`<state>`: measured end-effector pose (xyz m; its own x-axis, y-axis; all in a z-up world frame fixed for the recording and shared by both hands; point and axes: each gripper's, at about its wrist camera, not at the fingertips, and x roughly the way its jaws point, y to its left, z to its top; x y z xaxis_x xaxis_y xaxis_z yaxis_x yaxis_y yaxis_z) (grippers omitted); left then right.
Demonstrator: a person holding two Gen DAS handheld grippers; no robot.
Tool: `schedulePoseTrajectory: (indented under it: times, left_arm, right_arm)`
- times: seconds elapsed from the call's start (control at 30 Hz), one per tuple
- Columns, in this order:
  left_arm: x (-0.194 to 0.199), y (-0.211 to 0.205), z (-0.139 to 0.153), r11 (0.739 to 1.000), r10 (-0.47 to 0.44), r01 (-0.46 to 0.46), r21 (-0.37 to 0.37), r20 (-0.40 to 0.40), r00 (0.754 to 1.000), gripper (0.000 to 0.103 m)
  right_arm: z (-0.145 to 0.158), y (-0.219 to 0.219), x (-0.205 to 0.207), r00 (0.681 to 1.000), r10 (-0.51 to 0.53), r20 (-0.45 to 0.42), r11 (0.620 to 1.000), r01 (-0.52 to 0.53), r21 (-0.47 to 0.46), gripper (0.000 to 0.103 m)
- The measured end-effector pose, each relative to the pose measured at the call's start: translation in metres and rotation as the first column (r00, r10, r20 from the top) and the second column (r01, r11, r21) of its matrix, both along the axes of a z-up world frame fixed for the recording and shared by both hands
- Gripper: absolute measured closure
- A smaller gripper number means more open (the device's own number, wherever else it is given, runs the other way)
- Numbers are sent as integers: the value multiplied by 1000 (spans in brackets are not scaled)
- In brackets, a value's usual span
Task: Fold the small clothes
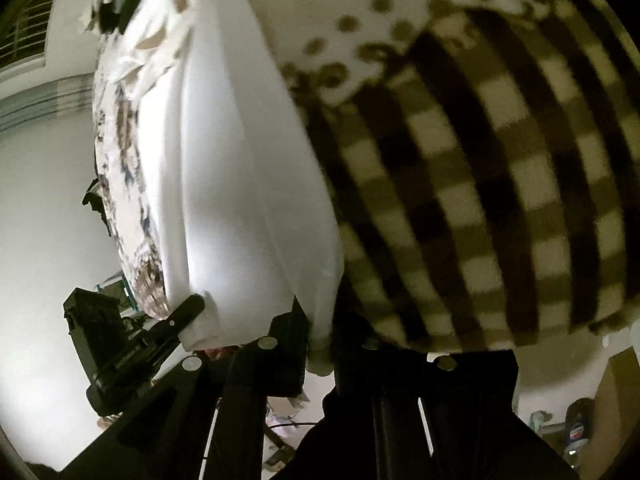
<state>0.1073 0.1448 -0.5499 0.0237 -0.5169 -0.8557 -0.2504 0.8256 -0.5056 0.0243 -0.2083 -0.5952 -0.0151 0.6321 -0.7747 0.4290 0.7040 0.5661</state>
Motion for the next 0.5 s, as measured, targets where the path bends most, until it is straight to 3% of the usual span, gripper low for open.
schedulePoseTrajectory:
  times: [0.1, 0.27, 0.37, 0.5]
  left_arm:
    - [5, 10, 21, 997, 40, -39, -64, 8, 999, 100]
    - [47, 22, 67, 964, 160, -144, -225, 55, 986, 100]
    - [104, 20, 84, 937, 205, -168, -305, 94, 974, 101]
    - [190, 8, 79, 925, 235, -182, -334, 125, 964, 100]
  right_arm:
    - [25, -1, 5, 999, 9, 37, 1000, -10, 16, 94]
    - [83, -5, 34, 992, -31, 120, 998, 23, 64, 94]
    - [116, -15, 78, 980, -79, 184, 995, 65, 80, 94]
    - [140, -29, 161, 951, -145, 274, 989, 129, 75, 94]
